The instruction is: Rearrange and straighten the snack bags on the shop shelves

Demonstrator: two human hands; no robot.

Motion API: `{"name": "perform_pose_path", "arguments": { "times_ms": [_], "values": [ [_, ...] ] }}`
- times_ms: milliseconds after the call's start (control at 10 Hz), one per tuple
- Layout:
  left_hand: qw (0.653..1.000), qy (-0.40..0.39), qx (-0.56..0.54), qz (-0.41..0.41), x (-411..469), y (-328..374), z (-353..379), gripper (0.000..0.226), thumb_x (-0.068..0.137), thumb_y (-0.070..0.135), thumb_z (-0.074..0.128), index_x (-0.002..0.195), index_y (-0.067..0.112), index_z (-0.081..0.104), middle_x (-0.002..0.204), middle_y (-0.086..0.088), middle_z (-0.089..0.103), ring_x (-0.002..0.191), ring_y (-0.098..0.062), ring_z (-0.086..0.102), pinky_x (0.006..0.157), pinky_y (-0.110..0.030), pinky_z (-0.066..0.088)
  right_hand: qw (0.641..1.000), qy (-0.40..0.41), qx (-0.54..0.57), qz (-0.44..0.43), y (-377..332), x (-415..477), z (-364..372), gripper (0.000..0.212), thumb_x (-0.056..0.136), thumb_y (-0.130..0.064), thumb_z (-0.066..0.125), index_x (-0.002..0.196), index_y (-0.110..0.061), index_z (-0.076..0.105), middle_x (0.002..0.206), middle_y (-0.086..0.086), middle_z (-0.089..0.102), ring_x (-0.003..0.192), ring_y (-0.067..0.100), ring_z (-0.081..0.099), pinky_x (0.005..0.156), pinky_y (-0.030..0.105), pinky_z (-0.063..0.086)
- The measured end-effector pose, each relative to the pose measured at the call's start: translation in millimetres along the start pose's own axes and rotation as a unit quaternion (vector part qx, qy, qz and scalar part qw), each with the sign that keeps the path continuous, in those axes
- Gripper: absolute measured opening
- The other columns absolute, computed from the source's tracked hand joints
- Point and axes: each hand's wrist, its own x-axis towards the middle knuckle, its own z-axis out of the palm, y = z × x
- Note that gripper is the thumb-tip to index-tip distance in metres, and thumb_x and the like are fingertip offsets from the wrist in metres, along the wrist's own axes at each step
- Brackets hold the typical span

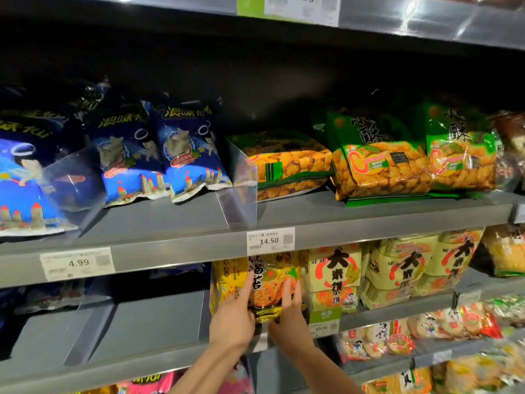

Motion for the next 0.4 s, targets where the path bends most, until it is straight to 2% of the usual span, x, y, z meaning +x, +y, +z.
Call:
{"name": "perform_pose_path", "arguments": {
  "times_ms": [100, 200, 300, 400],
  "values": [
    [1.000, -0.011, -0.010, -0.011, 0, 3, -2, 0.086, 0.088, 0.010, 0.043, 0.141, 0.045, -0.014, 0.083, 0.001, 0.048, 0.068, -0.012, 0.046, 0.058, -0.024, 0.037, 0.999, -0.031, 0.008, -0.018, -2, 5, -10, 0.101, 0.081, -0.001, 0.053, 0.144, -0.020, -0.023, 0.153, 0.003, -0.029, 0.103, 0.013, 0.055, 0.072, 0.020, 0.048],
    [1.000, -0.017, -0.002, -0.006, -3, 7, -2, 0.084, 0.089, 0.014, 0.044, 0.142, 0.042, -0.016, 0.086, 0.000, 0.050, 0.071, -0.013, 0.049, 0.060, -0.025, 0.039, 0.999, -0.030, -0.003, -0.024, -6, -1, -20, 0.097, 0.082, -0.001, 0.052, 0.146, -0.016, -0.019, 0.155, 0.006, -0.024, 0.122, 0.018, 0.048, 0.082, 0.019, 0.047],
    [1.000, -0.003, 0.011, 0.012, -12, 14, -1, 0.081, 0.089, 0.017, 0.043, 0.144, 0.039, -0.013, 0.088, 0.000, 0.049, 0.075, -0.015, 0.049, 0.063, -0.026, 0.042, 0.999, -0.015, 0.000, -0.043, -8, -10, -25, 0.093, 0.085, -0.011, 0.056, 0.147, -0.019, -0.014, 0.156, 0.006, -0.018, 0.116, 0.017, 0.053, 0.085, 0.021, 0.048],
    [0.999, -0.001, 0.021, 0.027, -16, 23, -2, 0.078, 0.090, 0.020, 0.044, 0.144, 0.040, -0.008, 0.097, -0.003, 0.056, 0.084, -0.020, 0.056, 0.069, -0.032, 0.048, 0.999, -0.012, 0.024, -0.045, -16, -17, -39, 0.089, 0.087, -0.017, 0.054, 0.149, -0.024, -0.010, 0.157, 0.000, -0.016, 0.132, 0.020, 0.039, 0.094, 0.024, 0.045]
  ]
}}
